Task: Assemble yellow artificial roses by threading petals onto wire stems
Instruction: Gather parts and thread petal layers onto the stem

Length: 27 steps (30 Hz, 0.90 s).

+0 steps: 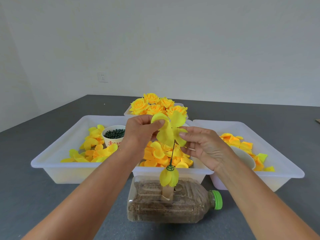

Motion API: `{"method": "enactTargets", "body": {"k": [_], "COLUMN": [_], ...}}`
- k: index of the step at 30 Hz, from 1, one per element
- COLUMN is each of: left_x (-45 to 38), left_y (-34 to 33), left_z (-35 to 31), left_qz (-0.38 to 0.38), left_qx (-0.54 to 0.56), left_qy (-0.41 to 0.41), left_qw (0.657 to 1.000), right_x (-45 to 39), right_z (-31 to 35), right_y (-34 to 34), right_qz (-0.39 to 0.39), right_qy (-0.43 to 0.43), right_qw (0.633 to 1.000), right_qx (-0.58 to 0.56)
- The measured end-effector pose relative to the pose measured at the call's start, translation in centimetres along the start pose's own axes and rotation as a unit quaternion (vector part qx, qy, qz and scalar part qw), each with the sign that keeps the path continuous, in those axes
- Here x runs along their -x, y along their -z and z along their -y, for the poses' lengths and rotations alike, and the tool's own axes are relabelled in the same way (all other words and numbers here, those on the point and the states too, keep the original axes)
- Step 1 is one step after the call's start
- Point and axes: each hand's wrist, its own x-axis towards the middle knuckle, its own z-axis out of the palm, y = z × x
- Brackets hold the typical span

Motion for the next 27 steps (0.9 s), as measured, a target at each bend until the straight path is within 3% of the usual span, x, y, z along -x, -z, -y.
{"method": "enactTargets", "body": {"k": [5, 8, 11, 14, 15, 17, 20, 24, 27], "left_x": [-0.1, 0.0, 0.1, 0.4, 0.5, 0.6, 0.9, 1.2, 1.2], "left_y": [0.3, 0.6, 0.8, 0.8, 0.8, 0.9, 1.1, 1.4, 1.6], "left_z": [0.4, 0.8, 1.2, 1.3, 1.4, 1.5, 1.5, 1.3, 1.3], "left_qz": [0.025, 0.035, 0.028, 0.032, 0.036, 0.040, 0.039, 0.030, 0.024], "left_qx": [0.006, -0.025, -0.058, -0.090, -0.105, -0.126, -0.129, -0.130, -0.133], "left_qy": [-0.013, -0.048, -0.073, -0.114, -0.132, -0.163, -0.183, -0.240, -0.274], "left_qw": [1.000, 0.998, 0.995, 0.989, 0.985, 0.978, 0.974, 0.962, 0.952], "right_x": [-0.1, -0.2, -0.2, -0.2, -0.2, -0.1, -0.1, 0.2, 0.5], "right_z": [-0.2, -0.5, -0.7, -1.0, -1.1, -1.2, -1.2, -1.5, -1.5], "right_y": [-0.4, -0.7, -0.7, -0.5, -0.5, -0.7, -0.8, -0.8, -0.8], "right_qz": [-0.034, -0.105, -0.172, -0.195, -0.200, -0.206, -0.197, -0.166, -0.155], "right_qy": [0.043, 0.194, 0.362, 0.504, 0.534, 0.555, 0.554, 0.517, 0.506], "right_qw": [0.998, 0.970, 0.884, 0.768, 0.735, 0.705, 0.701, 0.747, 0.755], "right_qx": [0.022, 0.104, 0.241, 0.344, 0.368, 0.392, 0.404, 0.384, 0.386]}}
